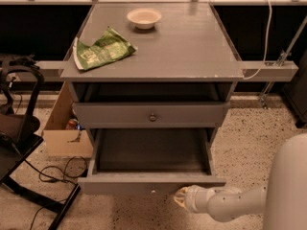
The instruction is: Close middle drawer
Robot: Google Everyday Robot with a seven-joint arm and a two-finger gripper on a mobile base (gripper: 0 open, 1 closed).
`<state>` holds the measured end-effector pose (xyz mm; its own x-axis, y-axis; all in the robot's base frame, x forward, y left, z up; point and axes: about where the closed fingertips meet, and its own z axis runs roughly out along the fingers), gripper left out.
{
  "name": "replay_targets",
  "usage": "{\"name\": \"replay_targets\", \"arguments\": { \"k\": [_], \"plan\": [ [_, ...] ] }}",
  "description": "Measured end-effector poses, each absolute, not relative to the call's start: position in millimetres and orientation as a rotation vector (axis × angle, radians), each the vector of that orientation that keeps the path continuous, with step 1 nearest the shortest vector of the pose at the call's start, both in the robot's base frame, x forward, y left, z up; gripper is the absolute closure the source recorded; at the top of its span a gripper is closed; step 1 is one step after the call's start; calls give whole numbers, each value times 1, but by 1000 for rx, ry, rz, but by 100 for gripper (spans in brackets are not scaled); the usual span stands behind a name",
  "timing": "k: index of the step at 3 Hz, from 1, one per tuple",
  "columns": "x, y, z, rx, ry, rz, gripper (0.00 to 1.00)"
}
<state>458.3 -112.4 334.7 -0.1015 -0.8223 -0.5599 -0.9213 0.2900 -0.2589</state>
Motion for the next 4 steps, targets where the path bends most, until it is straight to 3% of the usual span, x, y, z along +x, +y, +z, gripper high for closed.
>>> {"name": "replay_targets", "arguments": {
  "k": [1, 2, 3, 4],
  "plan": [
    [499, -94, 348, -1537, 1904, 192, 100],
    [498, -94, 348, -1537, 1904, 192, 100],
    [549, -77, 364, -1498, 1866, 174, 100],
    [548, -77, 364, -1498, 1866, 174, 100]
  ]
}}
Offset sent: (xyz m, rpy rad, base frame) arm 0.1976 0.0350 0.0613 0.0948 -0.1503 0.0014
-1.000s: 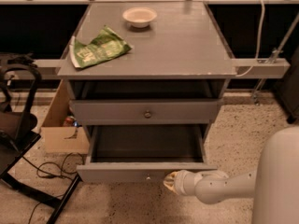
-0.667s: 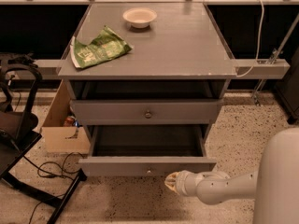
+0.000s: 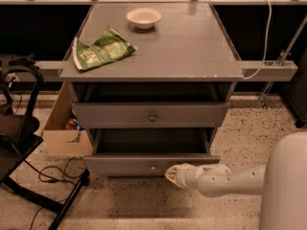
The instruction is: Close middle drawer
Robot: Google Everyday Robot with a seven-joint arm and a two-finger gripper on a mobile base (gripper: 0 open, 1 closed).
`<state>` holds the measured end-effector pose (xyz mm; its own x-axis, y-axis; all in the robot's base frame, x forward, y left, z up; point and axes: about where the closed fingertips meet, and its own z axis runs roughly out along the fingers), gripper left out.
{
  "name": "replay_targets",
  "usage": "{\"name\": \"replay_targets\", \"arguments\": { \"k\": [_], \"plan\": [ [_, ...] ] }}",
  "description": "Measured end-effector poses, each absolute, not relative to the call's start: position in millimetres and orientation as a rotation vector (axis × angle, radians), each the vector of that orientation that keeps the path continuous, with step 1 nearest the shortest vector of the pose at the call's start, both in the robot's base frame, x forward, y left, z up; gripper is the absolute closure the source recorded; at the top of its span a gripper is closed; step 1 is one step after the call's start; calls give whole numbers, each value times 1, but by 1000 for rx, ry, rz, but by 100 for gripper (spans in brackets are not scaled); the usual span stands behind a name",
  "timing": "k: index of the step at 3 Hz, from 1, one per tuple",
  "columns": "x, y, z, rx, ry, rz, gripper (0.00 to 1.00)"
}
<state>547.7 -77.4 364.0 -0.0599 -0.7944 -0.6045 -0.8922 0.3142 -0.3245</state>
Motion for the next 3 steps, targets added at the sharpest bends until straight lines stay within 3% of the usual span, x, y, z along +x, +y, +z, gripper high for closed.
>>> {"name": "replay_targets", "arguments": {
  "k": [2, 3],
  "plan": [
    [580, -71, 377, -1457, 1841, 157, 100],
    [580, -71, 377, -1457, 1841, 157, 86]
  ]
}}
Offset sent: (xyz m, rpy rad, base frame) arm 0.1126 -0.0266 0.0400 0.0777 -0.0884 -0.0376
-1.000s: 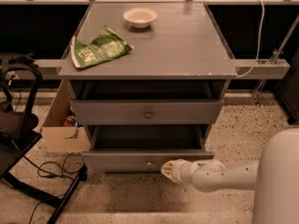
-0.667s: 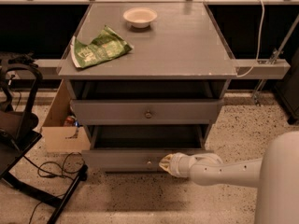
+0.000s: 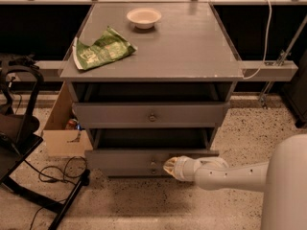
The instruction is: Close middle drawer
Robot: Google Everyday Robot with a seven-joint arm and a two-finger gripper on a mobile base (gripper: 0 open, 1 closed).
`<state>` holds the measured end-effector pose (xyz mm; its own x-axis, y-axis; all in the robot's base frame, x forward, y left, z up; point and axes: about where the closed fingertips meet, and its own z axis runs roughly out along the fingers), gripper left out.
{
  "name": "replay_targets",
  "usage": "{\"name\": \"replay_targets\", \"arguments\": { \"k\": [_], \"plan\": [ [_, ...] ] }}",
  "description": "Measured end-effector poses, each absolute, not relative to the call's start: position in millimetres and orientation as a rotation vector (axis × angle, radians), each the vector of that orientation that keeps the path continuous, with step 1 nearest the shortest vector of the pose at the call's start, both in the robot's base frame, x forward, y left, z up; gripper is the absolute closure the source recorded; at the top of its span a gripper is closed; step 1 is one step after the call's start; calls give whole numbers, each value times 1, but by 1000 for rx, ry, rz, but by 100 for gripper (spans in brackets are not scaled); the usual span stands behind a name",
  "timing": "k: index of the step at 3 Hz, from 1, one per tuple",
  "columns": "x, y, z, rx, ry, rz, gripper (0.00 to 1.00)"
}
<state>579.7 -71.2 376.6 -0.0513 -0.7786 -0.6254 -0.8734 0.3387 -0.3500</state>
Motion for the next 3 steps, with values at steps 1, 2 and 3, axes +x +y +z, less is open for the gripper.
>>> {"name": "replay_targets", "arguments": {
  "k": [1, 2, 3],
  "plan": [
    [580, -71, 377, -1457, 1841, 157, 62],
    [580, -71, 377, -1457, 1841, 157, 40],
    [580, -71, 377, -1457, 1841, 157, 8]
  ]
}}
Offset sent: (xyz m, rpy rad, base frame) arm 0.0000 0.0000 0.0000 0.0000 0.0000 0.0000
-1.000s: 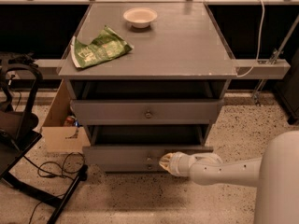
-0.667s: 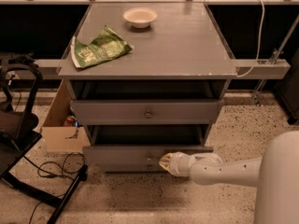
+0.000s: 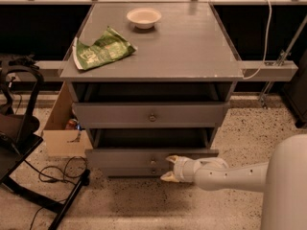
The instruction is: Close middle drawer
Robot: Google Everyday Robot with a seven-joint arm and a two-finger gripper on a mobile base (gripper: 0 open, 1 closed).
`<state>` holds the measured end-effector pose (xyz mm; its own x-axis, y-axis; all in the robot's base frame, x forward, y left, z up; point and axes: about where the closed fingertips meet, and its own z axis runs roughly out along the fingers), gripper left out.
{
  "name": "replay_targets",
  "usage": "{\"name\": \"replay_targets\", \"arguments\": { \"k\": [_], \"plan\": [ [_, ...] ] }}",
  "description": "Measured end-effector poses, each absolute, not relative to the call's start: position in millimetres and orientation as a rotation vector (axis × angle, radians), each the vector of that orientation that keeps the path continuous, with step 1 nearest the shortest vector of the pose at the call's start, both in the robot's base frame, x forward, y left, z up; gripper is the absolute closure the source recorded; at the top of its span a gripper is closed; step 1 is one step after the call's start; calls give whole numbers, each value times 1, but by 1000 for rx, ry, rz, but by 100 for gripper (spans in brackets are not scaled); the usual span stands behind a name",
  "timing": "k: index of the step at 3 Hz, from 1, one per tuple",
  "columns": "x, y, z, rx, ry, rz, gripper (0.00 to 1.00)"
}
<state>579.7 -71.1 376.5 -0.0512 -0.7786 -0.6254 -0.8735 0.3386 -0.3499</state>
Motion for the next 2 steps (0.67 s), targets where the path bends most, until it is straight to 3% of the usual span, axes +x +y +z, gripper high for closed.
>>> {"name": "replay_targets", "arguments": {
  "k": [1, 2],
  "plan": [
    [580, -71, 377, -1457, 1841, 157, 0],
    [580, -71, 377, -1457, 1841, 157, 0]
  ]
}}
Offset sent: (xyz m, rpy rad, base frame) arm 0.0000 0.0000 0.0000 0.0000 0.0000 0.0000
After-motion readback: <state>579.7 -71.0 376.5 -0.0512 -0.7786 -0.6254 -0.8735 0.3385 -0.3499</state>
